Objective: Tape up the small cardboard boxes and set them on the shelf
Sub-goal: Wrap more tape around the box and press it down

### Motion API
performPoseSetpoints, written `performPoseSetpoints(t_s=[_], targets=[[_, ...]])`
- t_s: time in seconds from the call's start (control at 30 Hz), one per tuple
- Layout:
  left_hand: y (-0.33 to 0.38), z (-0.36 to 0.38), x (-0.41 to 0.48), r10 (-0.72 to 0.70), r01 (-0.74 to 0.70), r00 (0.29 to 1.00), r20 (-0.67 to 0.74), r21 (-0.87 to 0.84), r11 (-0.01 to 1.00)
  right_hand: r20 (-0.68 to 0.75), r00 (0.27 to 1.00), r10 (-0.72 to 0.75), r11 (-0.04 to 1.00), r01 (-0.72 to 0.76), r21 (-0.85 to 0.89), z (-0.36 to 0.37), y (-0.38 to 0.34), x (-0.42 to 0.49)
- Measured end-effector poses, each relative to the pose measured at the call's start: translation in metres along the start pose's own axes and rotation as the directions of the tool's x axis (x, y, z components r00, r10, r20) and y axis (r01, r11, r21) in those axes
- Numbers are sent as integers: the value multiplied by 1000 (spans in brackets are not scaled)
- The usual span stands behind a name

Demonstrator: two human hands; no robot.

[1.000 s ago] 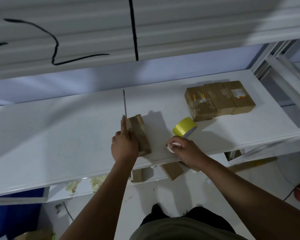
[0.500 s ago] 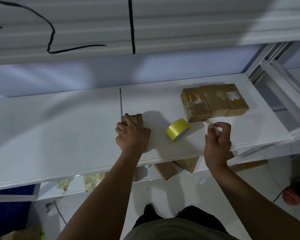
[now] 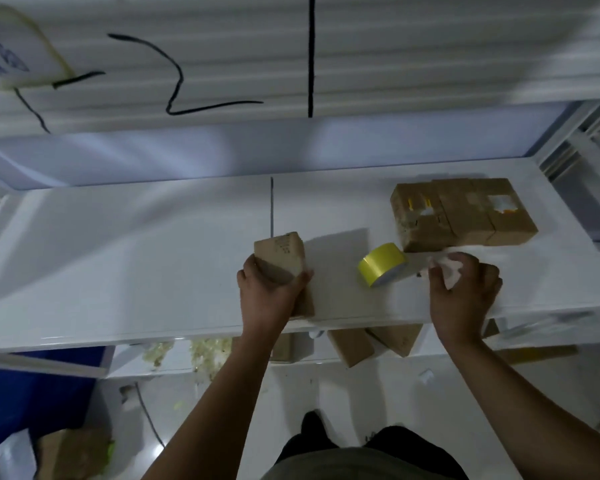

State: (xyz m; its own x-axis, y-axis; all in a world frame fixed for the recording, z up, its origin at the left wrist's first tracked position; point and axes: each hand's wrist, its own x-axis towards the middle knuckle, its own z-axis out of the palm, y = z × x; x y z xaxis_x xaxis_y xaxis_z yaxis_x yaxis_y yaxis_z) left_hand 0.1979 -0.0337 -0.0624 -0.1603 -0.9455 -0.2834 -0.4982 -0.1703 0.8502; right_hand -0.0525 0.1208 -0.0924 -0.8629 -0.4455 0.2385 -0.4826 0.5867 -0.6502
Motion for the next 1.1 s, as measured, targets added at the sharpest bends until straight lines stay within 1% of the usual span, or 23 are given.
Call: performPoseSetpoints(t_s=[0.03,0.07,0.1,0.13,0.17,0.2,0.23,0.3,0.37,0.4,0.43,0.47,0.53,0.6,0.67,0.73,0.8,0.87,0.93,1.03,1.07,1.1], targets=[[5,-1,-8,29,-30,999,-19,-75,997,18,1000,-17,985,13,169,-7,-21,-11],[10,-2,-15,61,-64,998,-26,-138,988,136,990,-18,942,-29,333,-15,-46,-23],[15,-2,-22,96,-98,995,-17,-201,975,322,946,-15,877,-142,459,-22,-72,-35],[21,-2,-29,139,-133,990,4,-264,955,497,867,-32,814,-266,516,-25,-94,-45],[26,-2,-36,188,-170,982,29,-317,933,617,784,-68,771,-352,531,-24,-112,-54],[31,-2,-42,236,-201,970,55,-363,910,684,721,-112,735,-403,545,-21,-124,-61],[37,-2,-46,267,-212,960,81,-414,885,704,695,-147,691,-437,576,-18,-133,-65],[47,-5,-51,265,-149,952,154,-523,839,691,705,-161,581,-498,643,-16,-144,-67],[53,-8,-51,219,-69,949,227,-530,845,693,702,-164,505,-544,670,-16,-146,-68],[54,-8,-51,199,-44,946,257,-506,861,702,694,-157,492,-562,665,-18,-147,-68],[55,-8,-52,188,-33,943,276,-483,875,708,691,-145,511,-560,652,-20,-147,-68],[54,-6,-53,190,-43,942,276,-463,885,701,702,-127,555,-535,637,-23,-148,-68],[54,-2,-58,216,-95,946,240,-431,897,649,754,-101,656,-440,613,-29,-151,-67],[58,-1,-62,243,-133,943,226,-414,901,592,801,-91,734,-347,583,-33,-152,-67],[59,-1,-63,211,-91,950,231,-443,892,561,818,-128,780,-266,566,-35,-152,-67],[60,-2,-60,196,-91,959,203,-434,896,565,810,-158,769,-258,584,-36,-153,-69],[60,0,-60,210,-122,960,186,-397,910,602,785,-148,727,-326,604,-38,-152,-70],[61,0,-60,202,-83,943,264,-402,912,617,776,-127,703,-368,608,-38,-150,-70],[61,0,-60,210,-51,914,347,-415,909,610,785,-108,684,-387,618,-38,-145,-71],[61,1,-61,249,-116,910,331,-373,920,627,776,-66,630,-455,629,-36,-142,-74],[61,0,-61,255,-120,903,347,-365,923,634,771,-52,615,-476,629,-36,-141,-74],[60,0,-62,247,-93,887,390,-373,923,639,769,-38,603,-492,628,-36,-140,-74]])
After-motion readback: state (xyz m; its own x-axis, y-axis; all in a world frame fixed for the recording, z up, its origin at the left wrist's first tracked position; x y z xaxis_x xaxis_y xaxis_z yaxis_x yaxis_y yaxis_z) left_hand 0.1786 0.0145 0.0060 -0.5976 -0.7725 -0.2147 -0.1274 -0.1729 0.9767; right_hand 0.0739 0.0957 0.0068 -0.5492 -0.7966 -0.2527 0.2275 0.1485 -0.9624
